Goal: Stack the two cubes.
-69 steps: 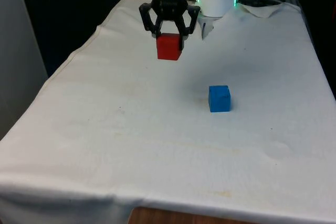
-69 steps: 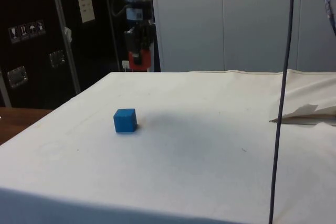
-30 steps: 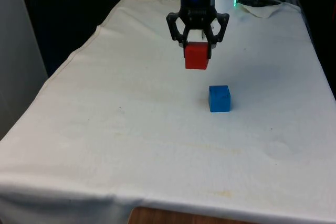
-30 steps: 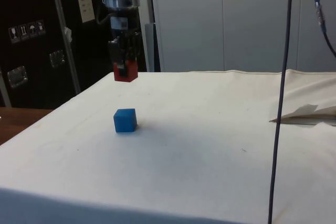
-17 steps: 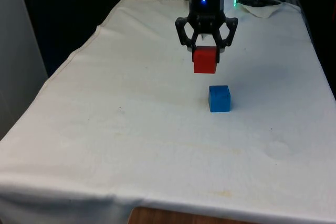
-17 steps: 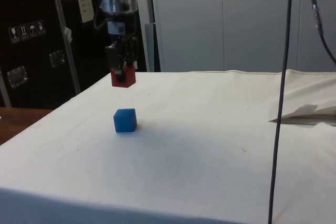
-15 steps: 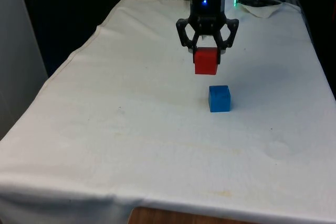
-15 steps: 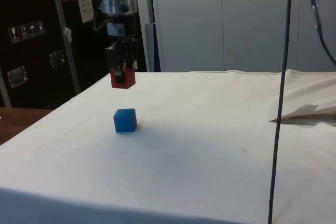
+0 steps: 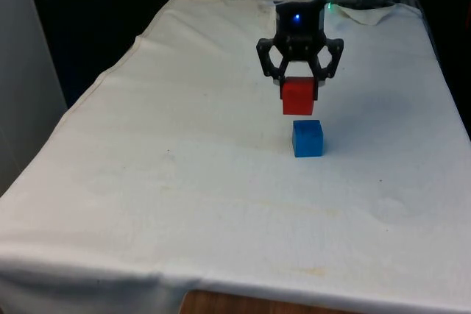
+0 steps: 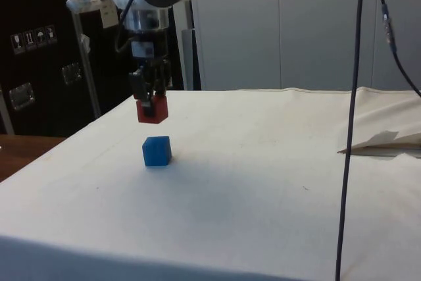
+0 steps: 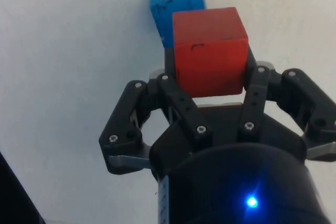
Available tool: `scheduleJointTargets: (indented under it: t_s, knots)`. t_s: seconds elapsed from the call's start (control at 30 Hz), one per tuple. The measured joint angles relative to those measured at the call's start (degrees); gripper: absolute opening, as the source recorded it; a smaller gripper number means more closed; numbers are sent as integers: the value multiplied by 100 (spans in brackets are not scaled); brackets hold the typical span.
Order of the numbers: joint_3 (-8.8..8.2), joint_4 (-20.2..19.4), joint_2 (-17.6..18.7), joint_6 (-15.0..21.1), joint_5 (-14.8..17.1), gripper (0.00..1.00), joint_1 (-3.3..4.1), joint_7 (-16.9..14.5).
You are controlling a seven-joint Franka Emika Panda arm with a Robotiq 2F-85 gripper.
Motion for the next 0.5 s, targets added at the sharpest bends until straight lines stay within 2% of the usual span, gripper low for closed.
scheduleJointTargets:
  t_s: [0.5]
  knots:
    - [172,0,235,160,0,2,0,92]
